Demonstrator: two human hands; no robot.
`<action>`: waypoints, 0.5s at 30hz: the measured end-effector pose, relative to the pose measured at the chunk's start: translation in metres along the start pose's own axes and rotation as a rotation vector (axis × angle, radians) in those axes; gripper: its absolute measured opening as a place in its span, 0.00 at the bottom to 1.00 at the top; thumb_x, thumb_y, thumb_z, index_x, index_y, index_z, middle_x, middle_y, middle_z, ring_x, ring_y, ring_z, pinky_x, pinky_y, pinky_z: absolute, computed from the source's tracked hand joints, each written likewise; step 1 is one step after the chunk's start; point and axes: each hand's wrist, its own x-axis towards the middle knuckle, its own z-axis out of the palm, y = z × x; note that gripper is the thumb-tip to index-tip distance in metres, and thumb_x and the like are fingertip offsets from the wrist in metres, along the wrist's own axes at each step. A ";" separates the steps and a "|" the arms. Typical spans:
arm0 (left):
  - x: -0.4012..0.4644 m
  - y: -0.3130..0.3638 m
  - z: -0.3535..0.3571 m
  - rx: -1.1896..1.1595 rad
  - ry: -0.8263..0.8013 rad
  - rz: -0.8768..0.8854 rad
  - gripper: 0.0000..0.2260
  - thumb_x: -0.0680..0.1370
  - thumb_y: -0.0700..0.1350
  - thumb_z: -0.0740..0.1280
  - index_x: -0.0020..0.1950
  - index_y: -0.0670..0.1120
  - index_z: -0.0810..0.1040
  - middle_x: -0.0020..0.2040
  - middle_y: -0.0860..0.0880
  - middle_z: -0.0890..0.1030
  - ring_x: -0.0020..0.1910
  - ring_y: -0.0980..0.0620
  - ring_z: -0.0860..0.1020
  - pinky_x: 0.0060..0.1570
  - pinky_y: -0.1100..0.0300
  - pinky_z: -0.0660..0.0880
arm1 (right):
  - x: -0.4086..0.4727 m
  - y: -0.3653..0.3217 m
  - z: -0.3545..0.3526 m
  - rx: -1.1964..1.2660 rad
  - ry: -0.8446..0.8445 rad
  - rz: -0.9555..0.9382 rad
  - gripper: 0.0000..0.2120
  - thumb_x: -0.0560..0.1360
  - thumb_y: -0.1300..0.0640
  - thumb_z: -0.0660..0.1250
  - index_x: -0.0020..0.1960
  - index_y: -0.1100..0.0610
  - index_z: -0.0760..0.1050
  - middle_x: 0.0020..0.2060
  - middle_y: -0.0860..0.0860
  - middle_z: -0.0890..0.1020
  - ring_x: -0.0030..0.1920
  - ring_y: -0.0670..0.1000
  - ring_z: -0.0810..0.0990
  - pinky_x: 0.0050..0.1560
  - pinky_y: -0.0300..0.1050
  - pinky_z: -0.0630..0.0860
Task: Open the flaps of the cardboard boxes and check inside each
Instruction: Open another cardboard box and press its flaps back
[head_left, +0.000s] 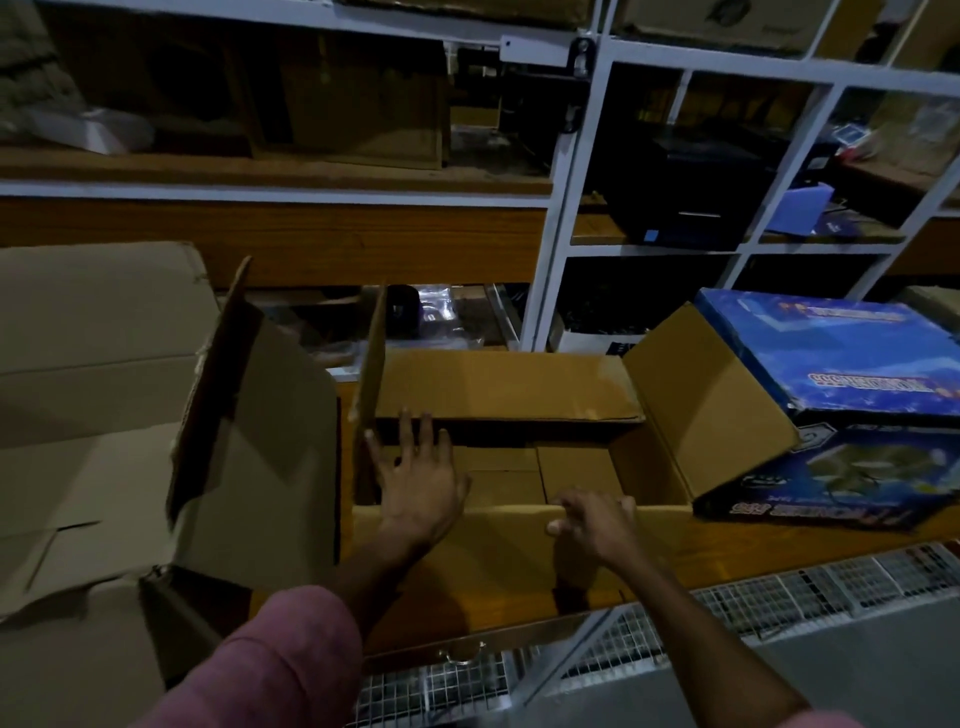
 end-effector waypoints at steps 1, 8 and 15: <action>0.002 -0.007 -0.001 -0.013 -0.010 -0.022 0.34 0.82 0.64 0.51 0.82 0.46 0.53 0.83 0.42 0.41 0.78 0.35 0.30 0.70 0.25 0.32 | -0.001 0.001 -0.002 0.004 -0.010 -0.009 0.09 0.78 0.47 0.67 0.58 0.42 0.76 0.55 0.41 0.79 0.59 0.46 0.75 0.60 0.50 0.58; 0.016 -0.033 0.019 -0.218 -0.196 -0.173 0.35 0.82 0.64 0.51 0.83 0.45 0.50 0.82 0.41 0.36 0.77 0.32 0.29 0.70 0.26 0.32 | -0.008 0.007 -0.003 -0.018 -0.044 -0.076 0.15 0.83 0.40 0.52 0.56 0.42 0.76 0.52 0.40 0.81 0.56 0.45 0.75 0.65 0.53 0.58; 0.024 -0.019 0.022 -0.068 -0.141 -0.156 0.29 0.83 0.61 0.47 0.80 0.48 0.59 0.84 0.44 0.44 0.79 0.36 0.33 0.61 0.17 0.32 | 0.019 -0.031 0.000 -0.049 -0.098 0.048 0.20 0.84 0.41 0.48 0.56 0.48 0.76 0.51 0.47 0.81 0.54 0.49 0.78 0.67 0.57 0.64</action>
